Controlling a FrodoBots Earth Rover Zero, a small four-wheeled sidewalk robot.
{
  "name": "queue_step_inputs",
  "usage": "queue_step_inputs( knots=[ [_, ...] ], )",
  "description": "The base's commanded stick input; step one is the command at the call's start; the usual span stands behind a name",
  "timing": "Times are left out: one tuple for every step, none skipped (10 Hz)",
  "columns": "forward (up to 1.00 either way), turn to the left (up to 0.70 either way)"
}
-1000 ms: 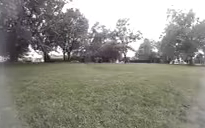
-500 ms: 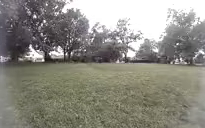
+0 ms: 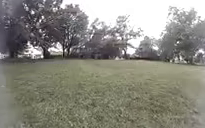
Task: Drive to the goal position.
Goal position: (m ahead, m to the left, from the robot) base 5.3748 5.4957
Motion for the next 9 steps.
queue_step_inputs(
  knots=[
    [0.70,0.00],
    [0.70,0.00],
    [0.70,0.00],
    [0.70,0.00],
    [0.70,0.00],
    [0.70,0.00],
    [0.70,0.00],
    [0.70,0.00],
    [0.70,0.00]
  ],
)
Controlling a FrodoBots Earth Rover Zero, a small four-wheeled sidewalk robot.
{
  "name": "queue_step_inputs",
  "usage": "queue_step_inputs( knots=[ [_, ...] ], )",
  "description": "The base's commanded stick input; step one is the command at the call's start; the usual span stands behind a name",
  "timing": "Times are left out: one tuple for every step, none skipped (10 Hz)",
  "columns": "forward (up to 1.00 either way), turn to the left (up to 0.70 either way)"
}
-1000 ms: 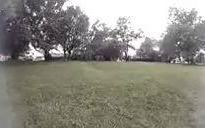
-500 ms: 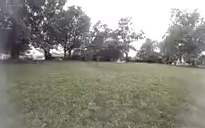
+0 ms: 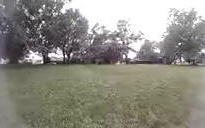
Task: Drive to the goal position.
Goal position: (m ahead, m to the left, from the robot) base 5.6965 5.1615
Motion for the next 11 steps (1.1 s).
queue_step_inputs(
  knots=[
    [0.52,0.00],
    [0.50,0.00],
    [0.50,0.00],
    [0.50,0.00],
    [0.50,0.00],
    [0.50,0.00],
    [0.50,0.00],
    [0.50,0.00],
    [0.50,0.00],
    [0.50,0.00],
    [0.50,0.00]
  ],
)
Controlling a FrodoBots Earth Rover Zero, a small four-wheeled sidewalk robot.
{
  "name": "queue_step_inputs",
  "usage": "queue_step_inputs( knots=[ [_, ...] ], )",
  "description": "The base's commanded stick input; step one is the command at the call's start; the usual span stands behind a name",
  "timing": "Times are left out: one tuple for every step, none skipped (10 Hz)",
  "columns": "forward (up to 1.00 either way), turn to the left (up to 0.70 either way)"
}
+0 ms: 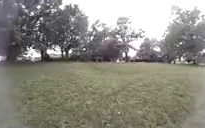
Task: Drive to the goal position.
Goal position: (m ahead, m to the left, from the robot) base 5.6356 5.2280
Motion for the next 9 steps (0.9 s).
queue_step_inputs(
  knots=[
    [0.50,0.00],
    [0.50,0.00],
    [0.50,0.00],
    [0.50,0.00],
    [0.50,0.00],
    [0.50,0.00],
    [0.50,0.00],
    [0.50,0.00],
    [0.50,0.00]
  ],
)
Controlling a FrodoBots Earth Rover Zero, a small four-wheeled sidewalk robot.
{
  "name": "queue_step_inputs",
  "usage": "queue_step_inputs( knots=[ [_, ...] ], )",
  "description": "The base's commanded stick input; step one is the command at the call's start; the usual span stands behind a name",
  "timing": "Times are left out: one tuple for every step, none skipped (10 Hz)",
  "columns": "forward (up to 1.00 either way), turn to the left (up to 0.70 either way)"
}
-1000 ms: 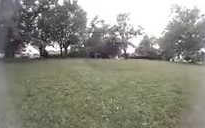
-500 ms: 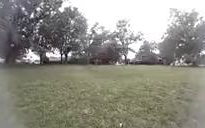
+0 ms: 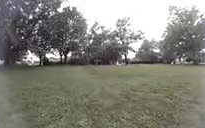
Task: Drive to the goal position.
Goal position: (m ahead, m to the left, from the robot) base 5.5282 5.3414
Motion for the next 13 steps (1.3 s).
queue_step_inputs(
  knots=[
    [0.50,0.00],
    [0.50,0.00],
    [0.50,0.00],
    [0.50,0.00],
    [0.50,0.00],
    [0.50,0.00],
    [0.50,0.00],
    [0.50,0.00],
    [0.50,0.05],
    [0.50,0.46],
    [0.50,0.50],
    [0.50,0.46],
    [0.50,0.10]
  ],
)
